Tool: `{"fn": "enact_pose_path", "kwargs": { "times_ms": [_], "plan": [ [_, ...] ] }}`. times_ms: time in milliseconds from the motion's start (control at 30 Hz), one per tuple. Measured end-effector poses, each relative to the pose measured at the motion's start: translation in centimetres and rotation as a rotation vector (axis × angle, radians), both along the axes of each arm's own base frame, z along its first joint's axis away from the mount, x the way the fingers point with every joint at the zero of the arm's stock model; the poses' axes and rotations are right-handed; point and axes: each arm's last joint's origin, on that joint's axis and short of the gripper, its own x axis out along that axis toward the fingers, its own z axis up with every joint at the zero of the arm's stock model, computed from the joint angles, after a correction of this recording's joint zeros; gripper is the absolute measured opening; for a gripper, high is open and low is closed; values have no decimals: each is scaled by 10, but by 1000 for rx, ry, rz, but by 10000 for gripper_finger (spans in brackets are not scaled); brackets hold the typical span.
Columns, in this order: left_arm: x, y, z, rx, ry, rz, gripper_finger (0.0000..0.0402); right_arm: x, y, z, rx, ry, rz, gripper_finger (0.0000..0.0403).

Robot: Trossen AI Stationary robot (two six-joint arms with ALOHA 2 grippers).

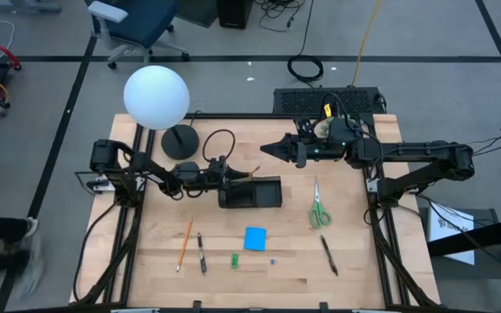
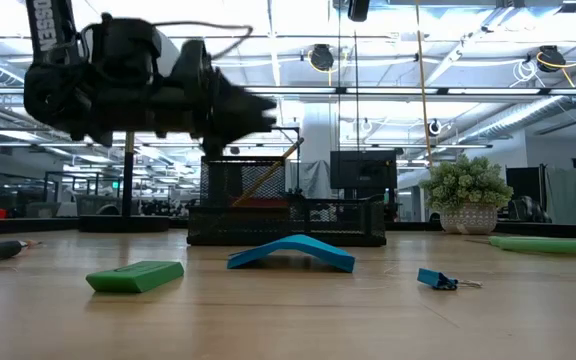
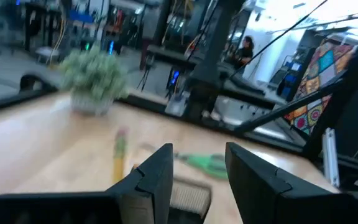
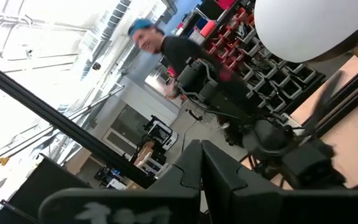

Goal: Pick and place office supplies into organizer
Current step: Put the orange pencil into the black desk organizer

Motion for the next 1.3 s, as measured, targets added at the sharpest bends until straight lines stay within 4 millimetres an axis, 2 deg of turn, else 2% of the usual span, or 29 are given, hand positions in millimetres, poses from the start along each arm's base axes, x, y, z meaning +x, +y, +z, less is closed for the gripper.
{"fn": "enact_pose_path", "kwargs": {
  "times_ms": [167,467,867,1200,1300],
  "plan": [
    [-4,-2,23,62,-22,41,145,0,0,0,0,-1,0,0],
    [-13,-7,64,138,123,19,145,0,1,2,-6,-20,32,0],
    [-21,-20,135,241,240,16,145,-2,3,11,-23,-112,61,0],
    [-27,-37,190,284,445,-9,145,-2,7,14,-85,-146,85,0],
    [-32,-43,200,302,514,3,145,-2,7,14,-111,-148,80,0]
  ]
}}
